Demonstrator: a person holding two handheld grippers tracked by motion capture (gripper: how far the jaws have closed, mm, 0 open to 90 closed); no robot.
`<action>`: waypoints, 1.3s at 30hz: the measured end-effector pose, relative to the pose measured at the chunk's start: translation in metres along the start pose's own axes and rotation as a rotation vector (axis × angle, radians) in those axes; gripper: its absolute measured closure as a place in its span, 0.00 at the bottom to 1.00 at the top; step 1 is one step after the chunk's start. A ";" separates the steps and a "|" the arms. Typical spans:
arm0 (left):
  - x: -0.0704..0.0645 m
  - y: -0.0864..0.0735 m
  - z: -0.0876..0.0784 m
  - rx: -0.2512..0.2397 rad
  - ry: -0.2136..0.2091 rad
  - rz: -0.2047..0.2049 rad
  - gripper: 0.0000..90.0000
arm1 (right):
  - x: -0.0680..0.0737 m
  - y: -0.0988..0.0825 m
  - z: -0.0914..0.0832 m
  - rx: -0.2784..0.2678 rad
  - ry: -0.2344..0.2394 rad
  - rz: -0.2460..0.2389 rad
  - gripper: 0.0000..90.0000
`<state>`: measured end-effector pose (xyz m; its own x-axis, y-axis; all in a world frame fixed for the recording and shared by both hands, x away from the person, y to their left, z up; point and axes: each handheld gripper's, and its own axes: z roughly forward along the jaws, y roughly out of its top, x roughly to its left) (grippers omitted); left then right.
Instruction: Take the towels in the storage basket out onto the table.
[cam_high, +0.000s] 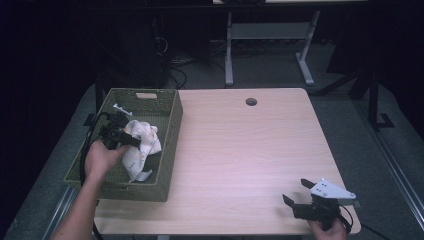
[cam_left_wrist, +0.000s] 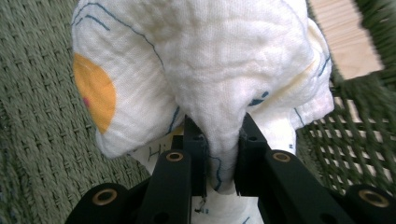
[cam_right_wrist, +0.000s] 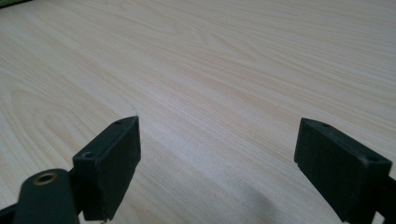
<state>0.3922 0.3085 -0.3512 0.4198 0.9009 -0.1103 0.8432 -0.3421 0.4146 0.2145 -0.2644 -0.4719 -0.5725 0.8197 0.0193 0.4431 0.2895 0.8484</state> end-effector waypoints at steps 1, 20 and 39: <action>0.000 0.000 0.000 0.000 0.000 0.000 0.87 | 0.000 0.000 0.000 0.000 0.000 0.000 0.16; 0.009 -0.009 -0.031 -0.128 -0.170 -0.031 0.86 | 0.000 0.001 0.002 0.001 -0.006 -0.004 0.16; 0.022 -0.011 -0.067 -0.243 -0.335 -0.088 0.86 | -0.001 0.001 0.001 -0.005 -0.006 -0.004 0.16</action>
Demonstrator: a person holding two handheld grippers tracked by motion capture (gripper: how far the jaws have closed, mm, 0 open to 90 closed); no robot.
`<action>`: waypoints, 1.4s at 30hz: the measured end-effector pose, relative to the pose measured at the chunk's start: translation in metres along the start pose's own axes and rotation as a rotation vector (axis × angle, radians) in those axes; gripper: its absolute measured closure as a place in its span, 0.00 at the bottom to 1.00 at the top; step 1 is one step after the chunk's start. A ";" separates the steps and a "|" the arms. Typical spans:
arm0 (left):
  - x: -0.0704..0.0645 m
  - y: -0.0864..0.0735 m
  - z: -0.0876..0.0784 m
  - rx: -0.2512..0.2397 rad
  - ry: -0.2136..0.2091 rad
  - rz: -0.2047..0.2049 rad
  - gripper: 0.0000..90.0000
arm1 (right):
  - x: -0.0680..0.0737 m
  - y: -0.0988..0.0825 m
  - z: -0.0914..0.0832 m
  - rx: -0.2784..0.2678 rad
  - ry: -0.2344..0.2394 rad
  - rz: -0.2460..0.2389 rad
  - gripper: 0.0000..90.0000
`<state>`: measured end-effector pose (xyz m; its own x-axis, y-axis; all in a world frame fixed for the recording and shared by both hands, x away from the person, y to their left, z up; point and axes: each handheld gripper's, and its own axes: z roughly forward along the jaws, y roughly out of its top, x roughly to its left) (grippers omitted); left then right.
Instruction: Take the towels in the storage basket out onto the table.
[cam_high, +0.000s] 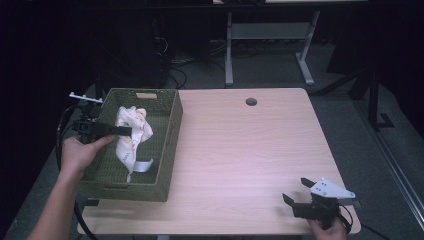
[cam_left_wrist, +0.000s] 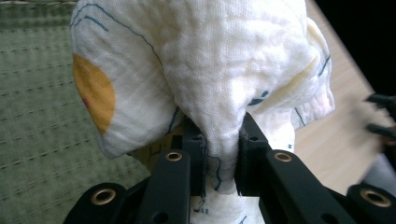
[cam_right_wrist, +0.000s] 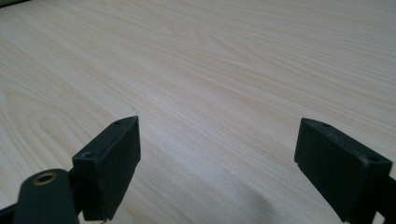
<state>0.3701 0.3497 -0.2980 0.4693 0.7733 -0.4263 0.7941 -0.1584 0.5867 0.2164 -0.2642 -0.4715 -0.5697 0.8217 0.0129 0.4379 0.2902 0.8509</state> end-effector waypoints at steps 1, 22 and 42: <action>0.000 0.001 -0.002 -0.005 -0.005 -0.004 0.86 | 0.000 0.000 0.000 -0.001 0.000 0.001 0.16; -0.010 0.010 -0.011 -0.075 -0.197 -0.037 0.86 | 0.000 0.000 0.000 -0.002 -0.001 -0.002 0.16; -0.045 0.025 0.009 -0.054 -0.298 0.007 0.86 | 0.000 0.001 0.000 0.000 -0.002 -0.002 0.16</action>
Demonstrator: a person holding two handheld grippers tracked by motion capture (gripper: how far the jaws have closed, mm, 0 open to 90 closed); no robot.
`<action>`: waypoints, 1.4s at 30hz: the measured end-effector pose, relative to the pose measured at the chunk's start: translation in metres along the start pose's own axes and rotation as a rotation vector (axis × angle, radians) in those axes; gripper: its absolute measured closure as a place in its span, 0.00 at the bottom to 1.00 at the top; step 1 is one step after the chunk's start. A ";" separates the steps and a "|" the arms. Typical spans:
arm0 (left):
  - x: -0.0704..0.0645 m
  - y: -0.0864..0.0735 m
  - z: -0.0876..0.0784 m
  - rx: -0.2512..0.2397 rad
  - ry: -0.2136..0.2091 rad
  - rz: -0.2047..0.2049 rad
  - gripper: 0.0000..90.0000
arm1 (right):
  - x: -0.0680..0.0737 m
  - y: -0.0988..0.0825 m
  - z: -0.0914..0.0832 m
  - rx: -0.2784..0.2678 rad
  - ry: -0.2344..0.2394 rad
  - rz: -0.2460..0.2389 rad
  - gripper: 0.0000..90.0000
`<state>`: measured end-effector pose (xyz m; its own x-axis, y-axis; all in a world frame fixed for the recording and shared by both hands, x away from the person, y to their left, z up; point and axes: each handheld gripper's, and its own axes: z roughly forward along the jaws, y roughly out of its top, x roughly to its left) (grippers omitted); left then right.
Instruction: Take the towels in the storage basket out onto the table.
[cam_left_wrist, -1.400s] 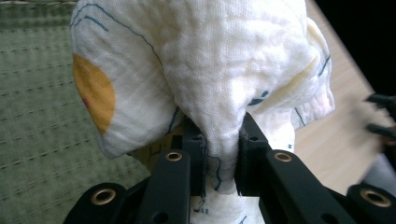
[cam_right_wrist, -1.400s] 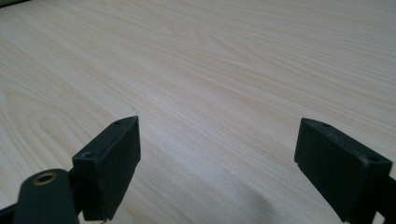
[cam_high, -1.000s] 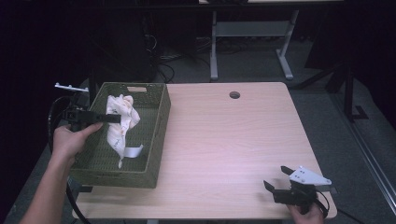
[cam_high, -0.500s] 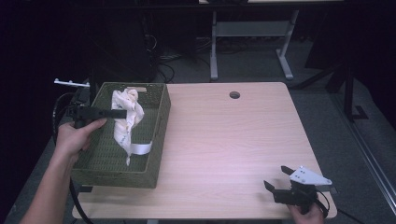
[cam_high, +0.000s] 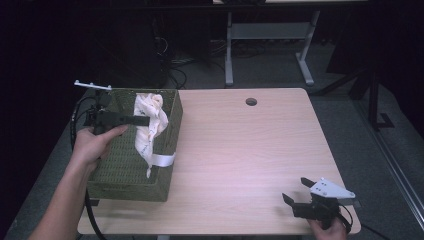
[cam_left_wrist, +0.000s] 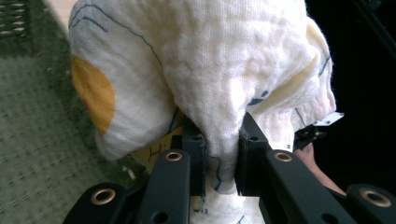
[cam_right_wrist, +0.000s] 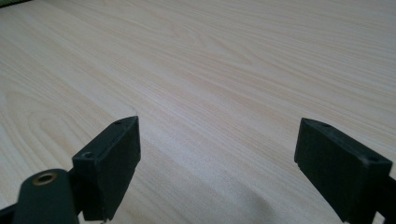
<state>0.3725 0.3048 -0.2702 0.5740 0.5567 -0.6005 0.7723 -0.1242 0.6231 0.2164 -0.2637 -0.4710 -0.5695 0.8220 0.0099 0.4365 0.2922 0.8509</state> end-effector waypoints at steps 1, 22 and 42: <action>-0.002 0.001 0.001 0.001 -0.001 0.007 0.86 | 0.000 0.000 0.000 0.000 0.000 0.000 0.16; -0.026 0.012 0.055 0.076 -0.035 0.054 0.86 | 0.000 0.000 0.000 -0.005 0.001 -0.007 0.16; -0.045 0.018 0.104 0.132 -0.071 0.081 0.86 | -0.001 0.001 -0.002 -0.012 0.006 0.000 0.16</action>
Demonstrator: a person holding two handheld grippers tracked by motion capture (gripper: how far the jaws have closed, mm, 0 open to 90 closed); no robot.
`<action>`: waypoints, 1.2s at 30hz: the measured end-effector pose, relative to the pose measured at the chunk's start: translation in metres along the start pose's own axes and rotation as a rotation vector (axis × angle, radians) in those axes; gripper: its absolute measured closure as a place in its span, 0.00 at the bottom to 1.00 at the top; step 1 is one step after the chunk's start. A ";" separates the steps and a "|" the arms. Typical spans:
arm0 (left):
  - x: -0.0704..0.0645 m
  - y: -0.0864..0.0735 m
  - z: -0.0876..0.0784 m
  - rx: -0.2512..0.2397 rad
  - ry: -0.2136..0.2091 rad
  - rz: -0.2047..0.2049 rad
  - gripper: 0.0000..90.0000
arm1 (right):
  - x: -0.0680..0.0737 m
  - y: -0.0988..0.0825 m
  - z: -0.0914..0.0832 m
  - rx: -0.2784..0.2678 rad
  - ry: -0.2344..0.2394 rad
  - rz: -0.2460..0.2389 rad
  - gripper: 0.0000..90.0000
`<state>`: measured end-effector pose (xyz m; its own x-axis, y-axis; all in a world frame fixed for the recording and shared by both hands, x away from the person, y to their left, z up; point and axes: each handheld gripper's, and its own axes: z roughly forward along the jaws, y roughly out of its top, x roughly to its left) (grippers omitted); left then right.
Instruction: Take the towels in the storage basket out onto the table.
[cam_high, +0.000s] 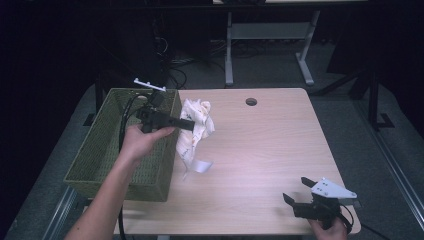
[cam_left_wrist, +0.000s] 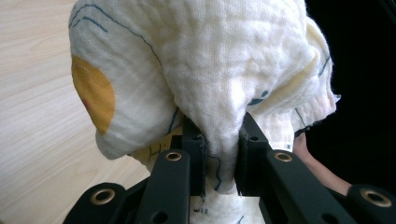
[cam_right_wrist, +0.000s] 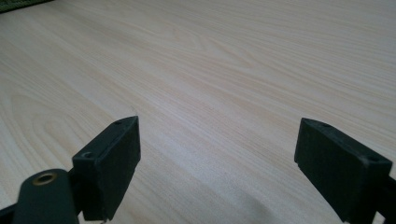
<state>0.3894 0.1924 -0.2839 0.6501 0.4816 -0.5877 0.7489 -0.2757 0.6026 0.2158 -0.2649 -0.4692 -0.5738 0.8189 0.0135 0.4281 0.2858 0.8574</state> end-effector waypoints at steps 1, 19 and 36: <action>-0.001 0.001 0.003 0.000 -0.003 0.000 0.86 | 0.000 0.000 0.000 0.000 0.000 -0.001 0.16; -0.005 0.011 0.032 0.018 -0.022 0.007 0.86 | -0.001 0.000 0.000 0.000 0.002 0.003 0.16; -0.011 0.032 0.076 0.042 -0.015 0.015 0.85 | -0.004 -0.001 -0.003 -0.007 0.006 0.005 0.16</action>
<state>0.4160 0.1151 -0.2989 0.6626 0.4650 -0.5871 0.7439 -0.3174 0.5881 0.2156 -0.2699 -0.4689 -0.5763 0.8170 0.0207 0.4260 0.2786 0.8608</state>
